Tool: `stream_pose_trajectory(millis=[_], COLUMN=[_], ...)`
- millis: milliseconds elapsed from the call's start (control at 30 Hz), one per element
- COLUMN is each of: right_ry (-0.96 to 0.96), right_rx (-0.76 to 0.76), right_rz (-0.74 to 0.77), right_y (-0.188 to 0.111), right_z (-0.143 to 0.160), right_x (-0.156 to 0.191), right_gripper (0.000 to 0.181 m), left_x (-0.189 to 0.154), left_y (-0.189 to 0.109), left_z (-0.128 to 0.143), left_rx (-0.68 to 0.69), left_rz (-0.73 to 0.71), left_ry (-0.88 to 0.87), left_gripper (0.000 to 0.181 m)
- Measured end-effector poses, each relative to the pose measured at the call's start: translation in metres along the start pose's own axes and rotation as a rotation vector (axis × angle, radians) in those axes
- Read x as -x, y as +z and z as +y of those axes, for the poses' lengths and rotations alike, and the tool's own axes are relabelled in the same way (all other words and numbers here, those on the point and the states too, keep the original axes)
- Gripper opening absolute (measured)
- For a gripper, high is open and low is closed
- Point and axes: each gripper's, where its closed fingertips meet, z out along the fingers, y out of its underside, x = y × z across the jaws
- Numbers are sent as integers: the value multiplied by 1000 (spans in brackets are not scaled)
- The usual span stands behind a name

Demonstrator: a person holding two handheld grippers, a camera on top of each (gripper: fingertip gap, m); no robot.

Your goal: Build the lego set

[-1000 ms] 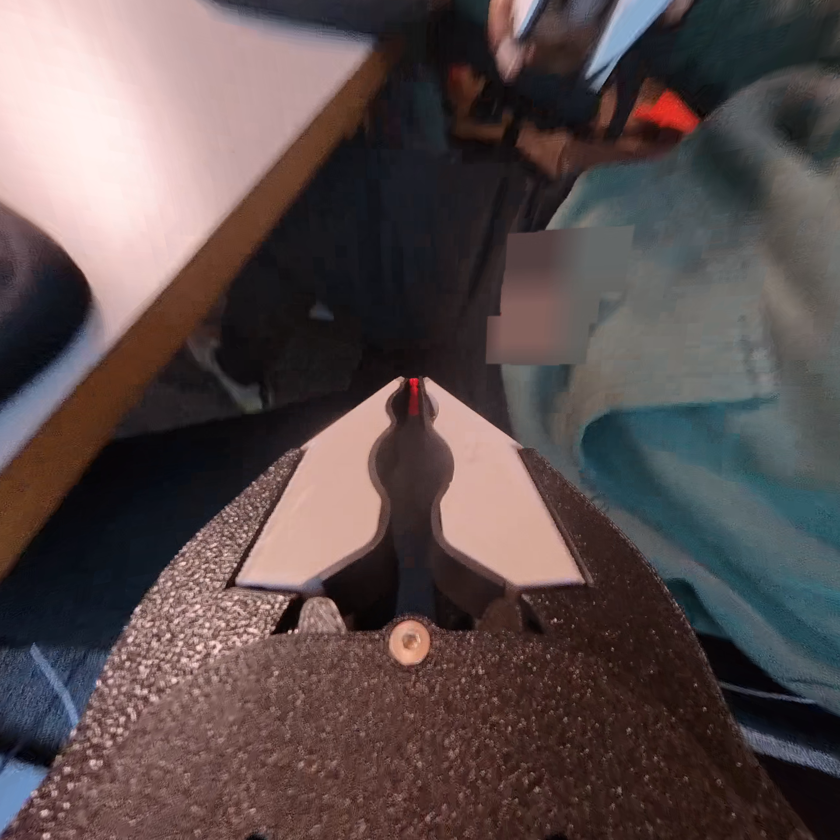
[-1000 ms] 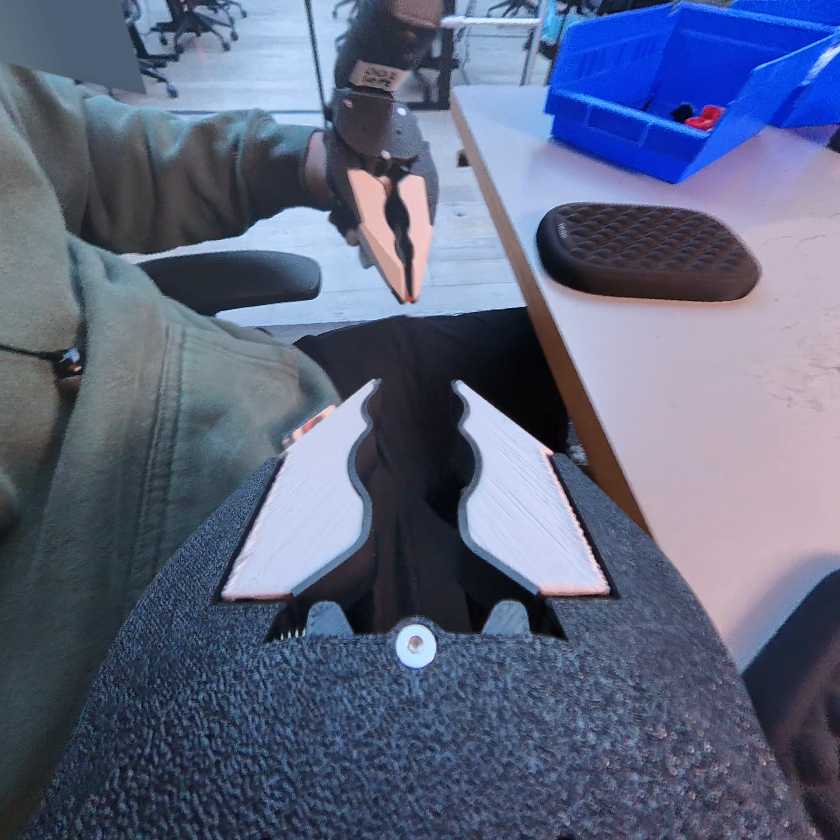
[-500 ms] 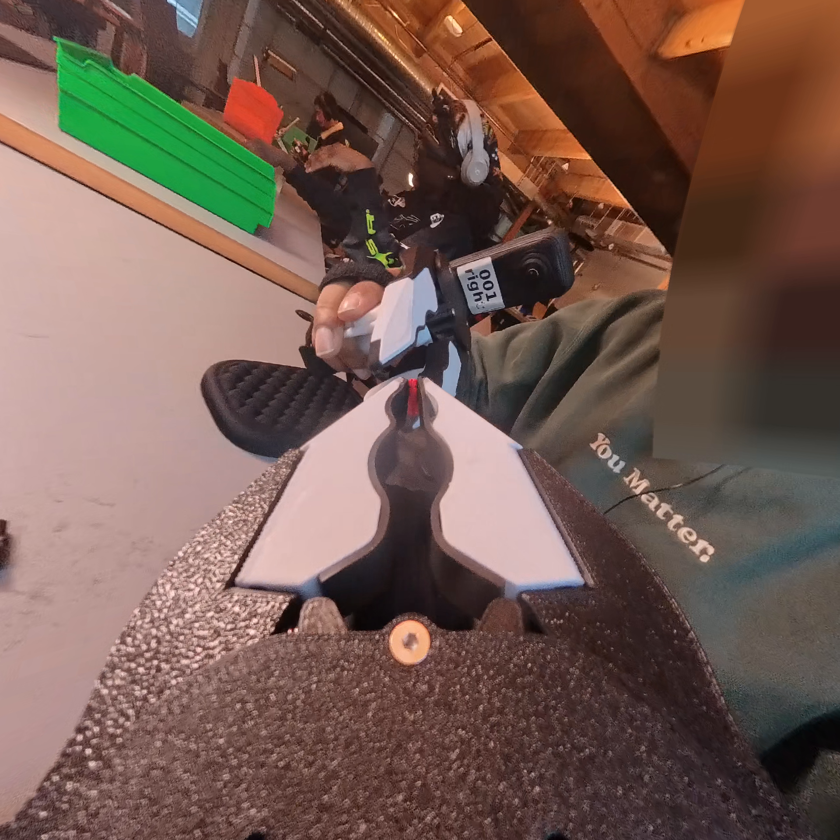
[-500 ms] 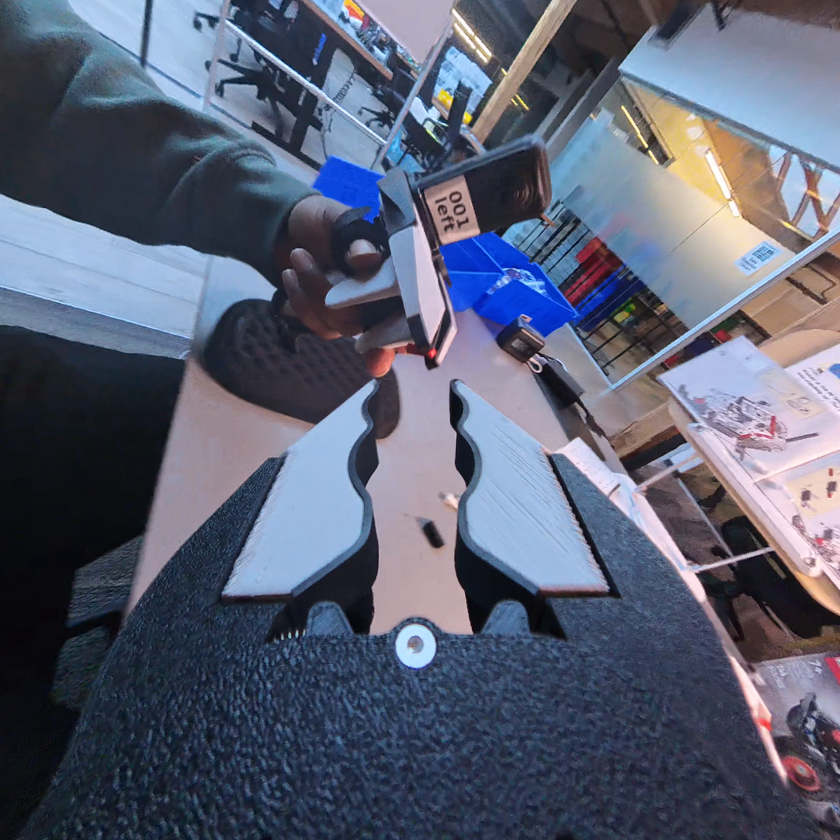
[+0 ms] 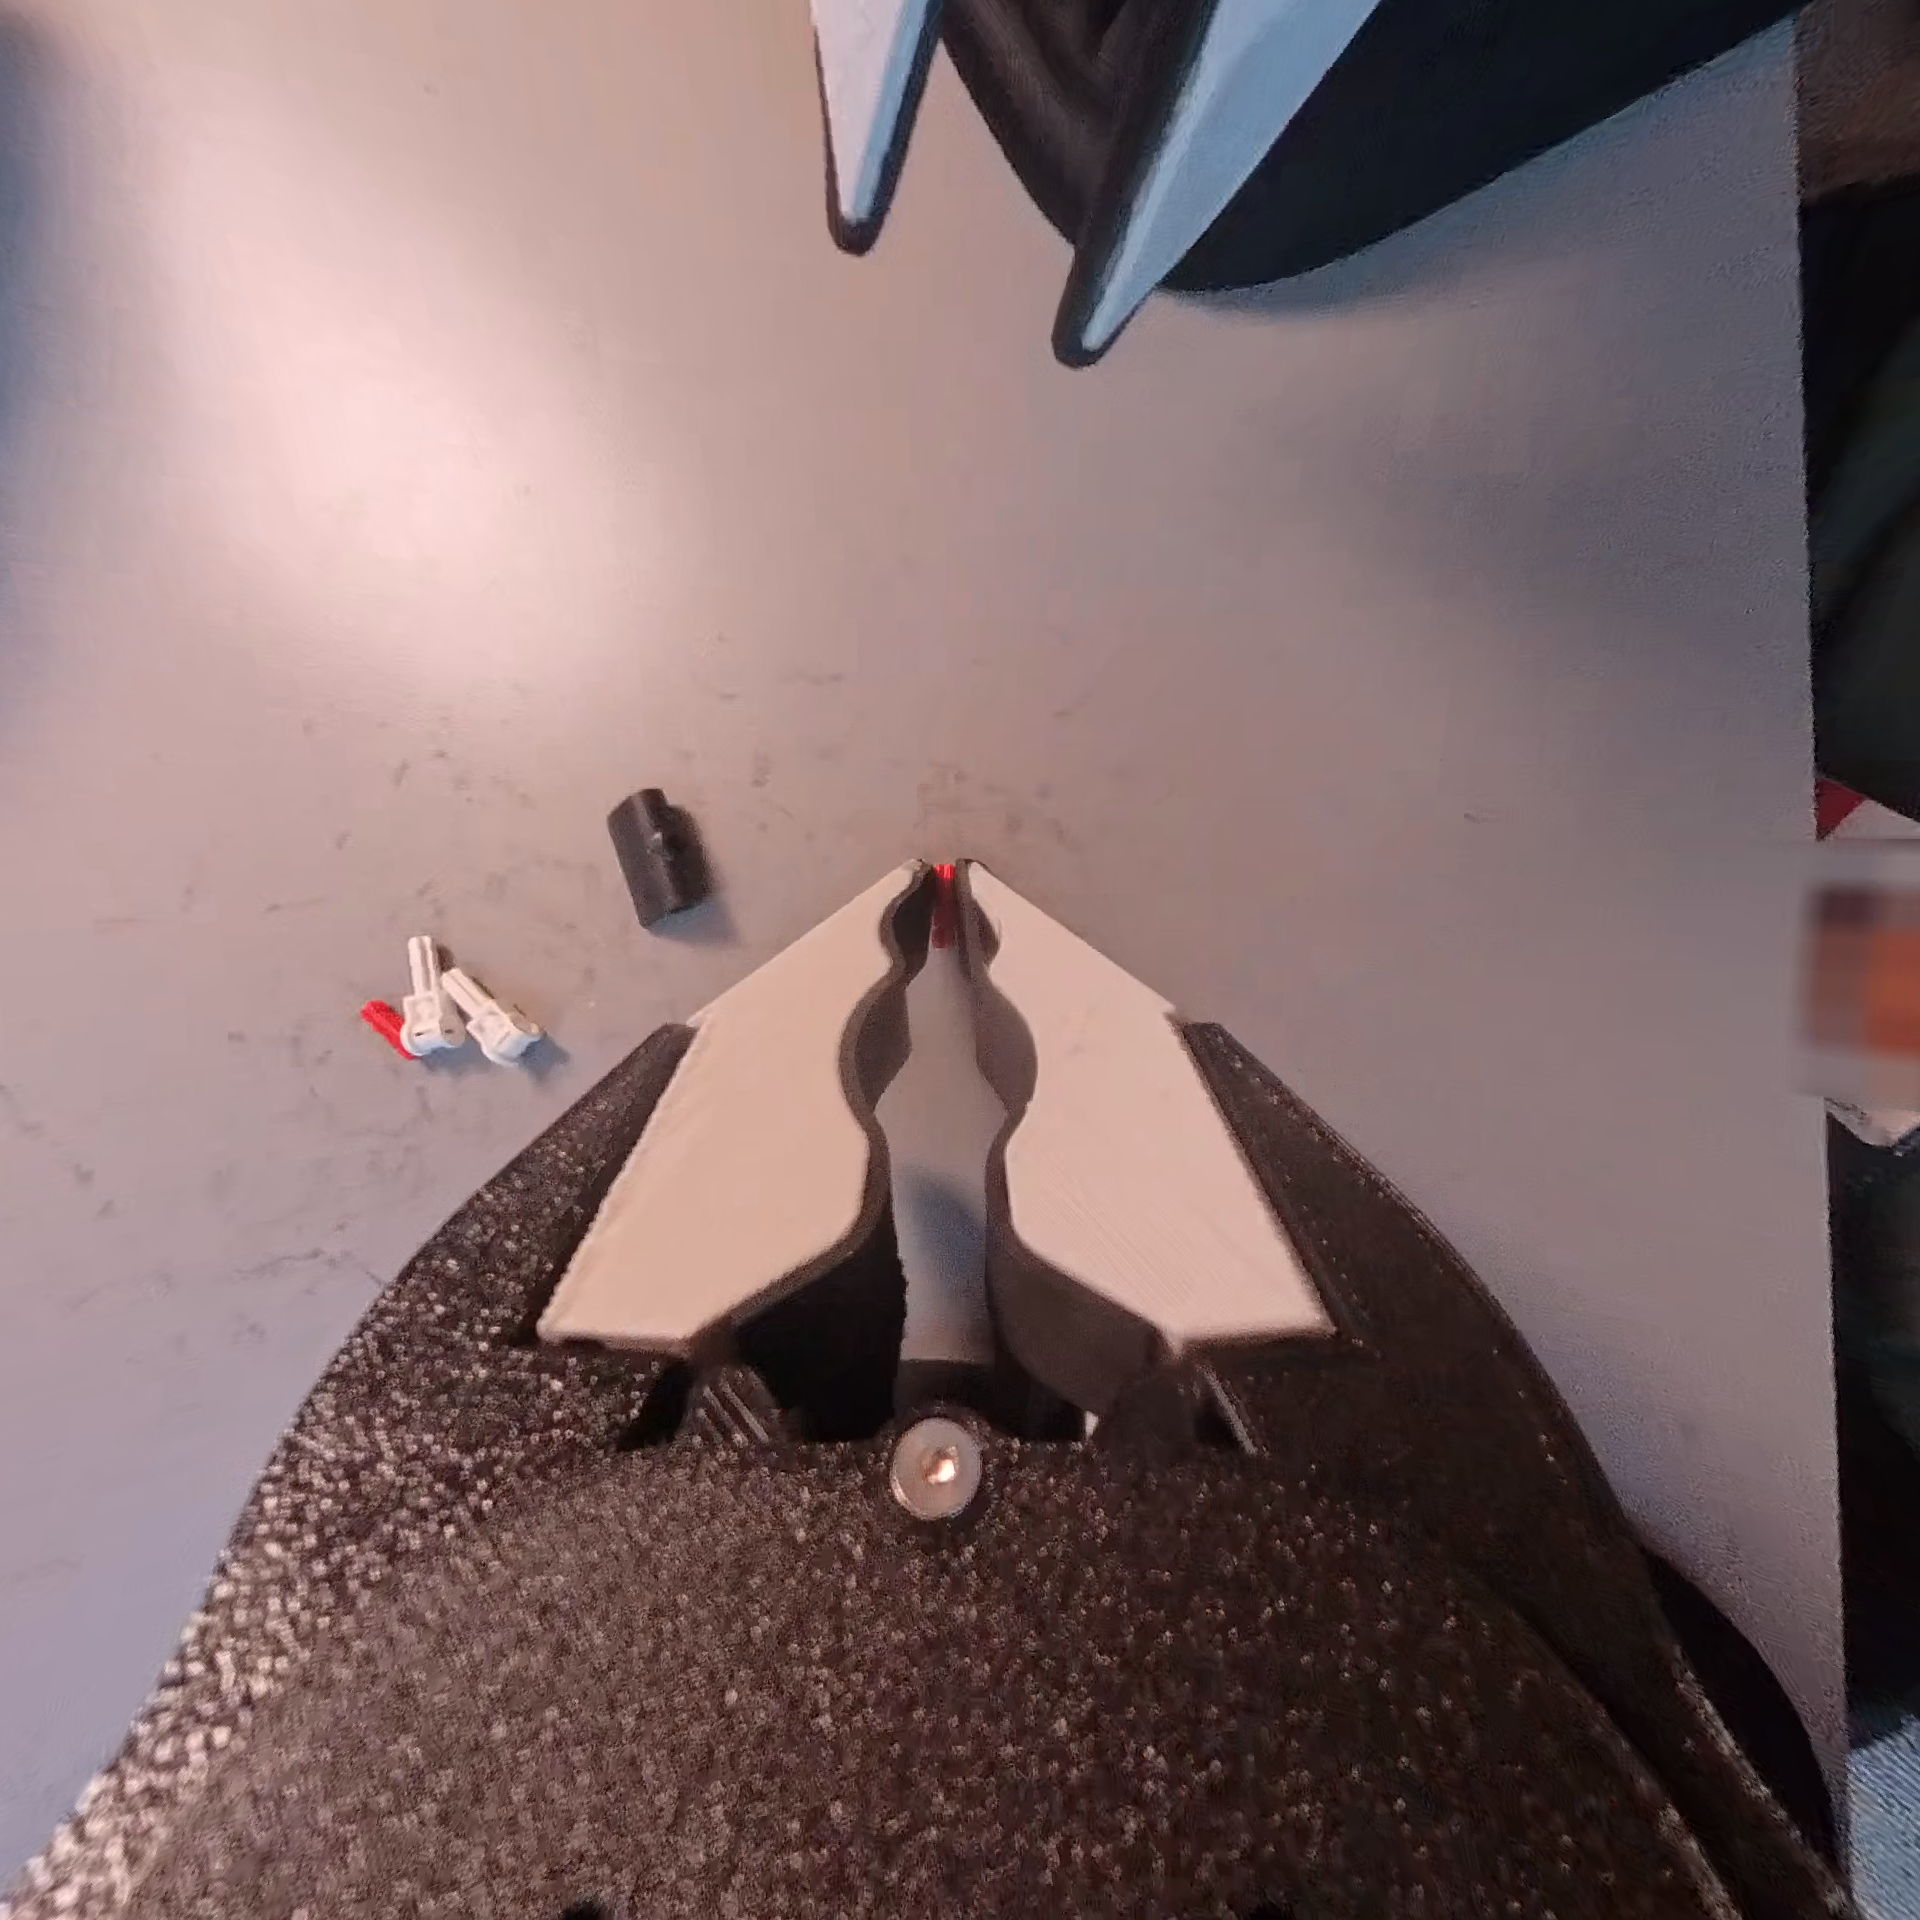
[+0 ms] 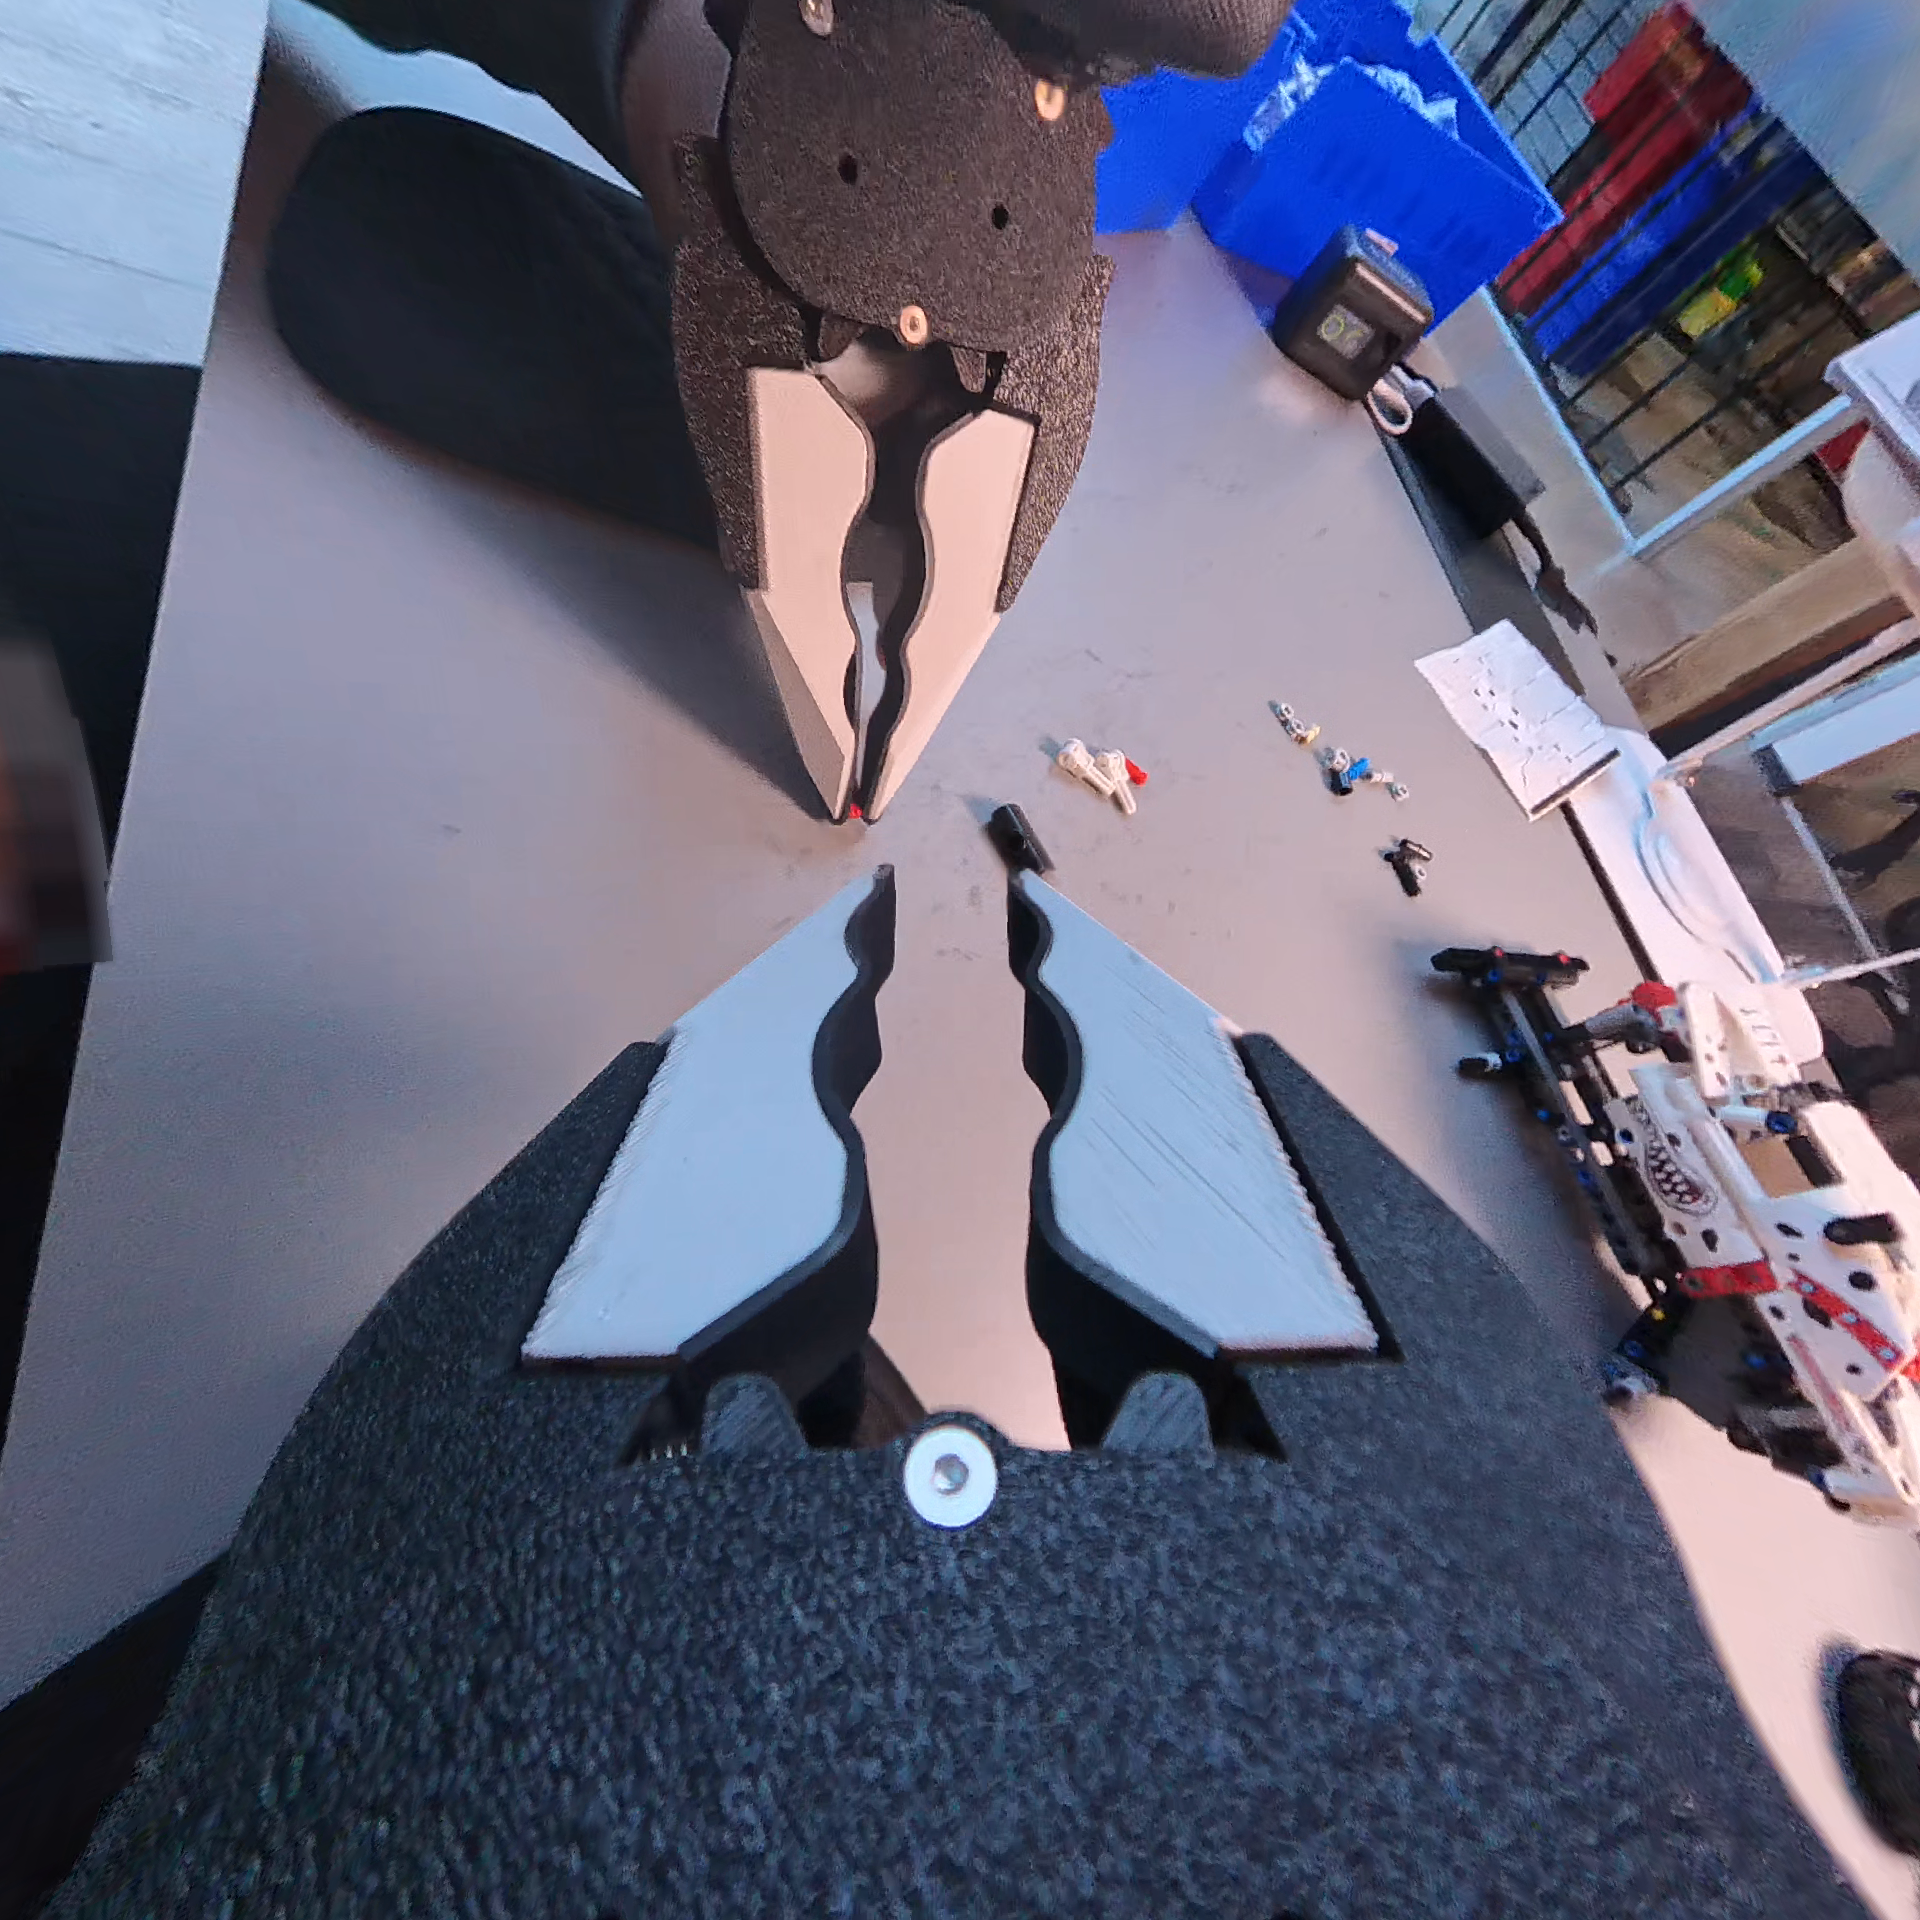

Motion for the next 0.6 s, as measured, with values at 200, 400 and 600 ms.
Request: stream_pose_trajectory(millis=[200, 400, 600], right_ry=[72, 93, 97], right_rx=[41, 38, 5], right_rz=[-53, -167, -243], right_y=[10, 41, 74], right_z=[9, 19, 8], right_x=[6, -18, -48], right_gripper=[20, 21, 25], left_x=[1, -2, 2], left_y=[-8, -13, -9], left_z=[2, 11, 7], left_rx=[-50, -65, -54], left_rz=[30, 137, 233], left_ry=[-56, -46, 67], left_gripper=[19, 21, 17])
